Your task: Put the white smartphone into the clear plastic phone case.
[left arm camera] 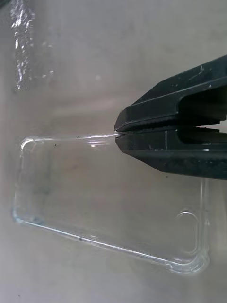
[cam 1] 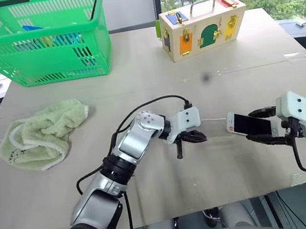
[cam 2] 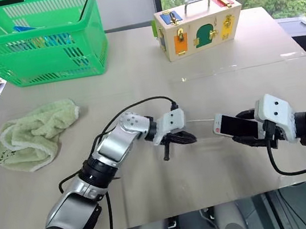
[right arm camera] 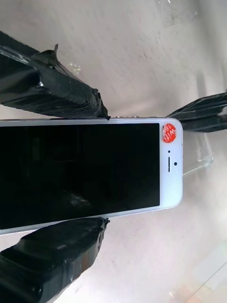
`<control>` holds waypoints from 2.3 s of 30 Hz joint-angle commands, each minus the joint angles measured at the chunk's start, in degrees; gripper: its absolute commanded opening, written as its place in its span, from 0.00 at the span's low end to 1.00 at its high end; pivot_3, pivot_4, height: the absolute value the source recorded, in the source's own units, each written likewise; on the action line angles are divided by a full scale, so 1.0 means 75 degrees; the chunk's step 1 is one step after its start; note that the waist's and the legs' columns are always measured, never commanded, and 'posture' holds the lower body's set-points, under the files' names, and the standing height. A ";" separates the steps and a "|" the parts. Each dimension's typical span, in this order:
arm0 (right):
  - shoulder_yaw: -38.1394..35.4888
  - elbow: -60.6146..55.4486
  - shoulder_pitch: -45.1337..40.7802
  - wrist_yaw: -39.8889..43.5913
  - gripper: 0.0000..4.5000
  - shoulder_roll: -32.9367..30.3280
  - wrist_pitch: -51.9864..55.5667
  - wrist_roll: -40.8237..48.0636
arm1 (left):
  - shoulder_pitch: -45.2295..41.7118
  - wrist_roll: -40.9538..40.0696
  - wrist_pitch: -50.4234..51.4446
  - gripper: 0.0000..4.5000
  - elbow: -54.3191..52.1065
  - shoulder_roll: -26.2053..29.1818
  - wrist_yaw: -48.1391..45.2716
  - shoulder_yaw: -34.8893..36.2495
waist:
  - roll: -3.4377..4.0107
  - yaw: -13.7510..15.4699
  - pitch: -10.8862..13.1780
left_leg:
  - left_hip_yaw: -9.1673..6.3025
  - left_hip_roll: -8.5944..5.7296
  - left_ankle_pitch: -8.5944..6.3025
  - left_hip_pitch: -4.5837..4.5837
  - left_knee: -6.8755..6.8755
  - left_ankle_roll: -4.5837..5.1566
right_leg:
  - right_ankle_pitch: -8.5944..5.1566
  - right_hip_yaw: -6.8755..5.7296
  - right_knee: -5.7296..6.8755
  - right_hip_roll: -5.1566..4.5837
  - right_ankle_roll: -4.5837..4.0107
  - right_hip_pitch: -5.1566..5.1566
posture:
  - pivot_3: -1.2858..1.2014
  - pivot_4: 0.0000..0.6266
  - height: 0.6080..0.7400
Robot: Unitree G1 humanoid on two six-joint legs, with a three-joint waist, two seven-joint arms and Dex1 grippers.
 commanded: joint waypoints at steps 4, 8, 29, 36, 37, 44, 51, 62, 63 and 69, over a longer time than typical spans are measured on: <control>0.0486 0.0254 -0.0718 0.0154 0.61 -0.0026 -0.0334 -0.0076 | 0.0097 -0.0610 0.0989 0.47 -0.1166 0.0193 0.0328 0.0738 | 0.0001 -0.0098 0.0004 | -0.0003 0.0003 0.0000 0.0001 0.0000 0.0000 | 0.0000 0.0001 0.0001 0.0000 0.0000 0.0000 | 0.52 0.24 1.00; 0.0883 0.0474 -0.1095 0.0199 0.61 0.0063 -0.0424 -0.0187 | 0.0673 -0.0952 0.0908 0.86 -0.1864 0.0366 0.0748 0.1412 | 0.0003 -0.0113 0.0004 | -0.0001 0.0005 0.0000 0.0005 -0.0003 0.0000 | 0.0000 0.0006 0.0001 0.0002 0.0000 0.0000 | 0.52 0.24 1.00; 0.4165 0.2421 -0.4479 0.0962 0.61 0.1283 -0.0574 -0.2351 | 0.4826 -0.3909 -0.1182 1.00 -0.3137 0.2263 -0.0493 0.4932 | 0.0020 -0.0110 0.0019 | 0.0015 0.0009 -0.0001 0.0002 -0.0006 -0.0003 | -0.0001 -0.0001 0.0000 -0.0022 -0.0002 -0.0011 | 0.52 0.24 1.00; 0.4526 0.2653 -0.4434 0.0827 0.61 0.1466 -0.0571 -0.2874 | 0.5102 -0.4005 -0.1364 1.00 -0.3209 0.2470 -0.0416 0.4928 | 0.0025 -0.0093 0.0022 | 0.0011 0.0009 -0.0001 0.0001 -0.0006 -0.0004 | 0.0000 -0.0010 0.0001 -0.0026 -0.0003 -0.0012 | 0.52 0.24 1.00; 0.4569 0.2702 -0.4419 0.0804 0.61 0.1488 -0.0582 -0.2954 | 0.5134 -0.4004 -0.1375 1.00 -0.3254 0.2464 -0.0383 0.4899 | 0.0025 -0.0097 0.0022 | 0.0013 0.0009 -0.0001 0.0001 -0.0006 -0.0004 | 0.0000 -0.0008 0.0001 -0.0026 -0.0002 -0.0012 | 0.52 0.24 1.00; 0.4769 0.2797 -0.4302 0.0830 0.61 0.1516 -0.0568 -0.3294 | 0.5302 -0.3989 -0.1356 1.00 -0.3550 0.2375 -0.0074 0.4716 | 0.0025 -0.0093 0.0022 | 0.0013 0.0011 -0.0001 0.0005 -0.0010 -0.0004 | 0.0000 -0.0010 0.0001 -0.0024 -0.0003 -0.0010 | 0.52 0.24 1.00; 0.4799 0.2627 -0.4339 0.0977 0.61 0.1621 -0.0455 -0.3283 | 0.5387 -0.3975 -0.1364 1.00 -0.3756 0.2300 0.0171 0.4562 | 0.0025 -0.0097 0.0021 | 0.0013 0.0011 -0.0002 0.0011 -0.0009 -0.0005 | 0.0000 -0.0011 0.0001 -0.0028 -0.0003 -0.0006 | 0.52 0.24 1.00; 0.4912 0.2646 -0.4273 0.1114 0.61 0.1685 -0.0482 -0.3502 | 0.5338 -0.4000 -0.1356 1.00 -0.3897 0.2278 0.0428 0.4399 | 0.0025 -0.0104 0.0020 | 0.0012 0.0015 -0.0002 0.0012 -0.0012 -0.0006 | -0.0001 -0.0015 0.0001 -0.0026 -0.0003 -0.0007 | 0.52 0.24 1.00; 0.4903 0.2687 -0.4290 0.1081 0.61 0.1698 -0.0491 -0.3538 | 0.5334 -0.4003 -0.1349 1.00 -0.3906 0.2278 0.0441 0.4392 | 0.0026 -0.0103 0.0020 | 0.0012 0.0015 -0.0002 0.0012 -0.0012 -0.0006 | -0.0001 -0.0014 0.0001 -0.0026 -0.0003 -0.0007 | 0.52 0.24 1.00; 0.4867 0.2655 -0.4305 0.1152 0.61 0.1717 -0.0398 -0.3530 | 0.5224 -0.4035 -0.1261 1.00 -0.3930 0.2255 0.0566 0.4298 | 0.0026 -0.0107 0.0020 | 0.0011 0.0015 -0.0002 0.0012 -0.0012 -0.0006 | 0.0000 -0.0016 0.0001 -0.0026 -0.0003 -0.0008 | 0.52 0.24 1.00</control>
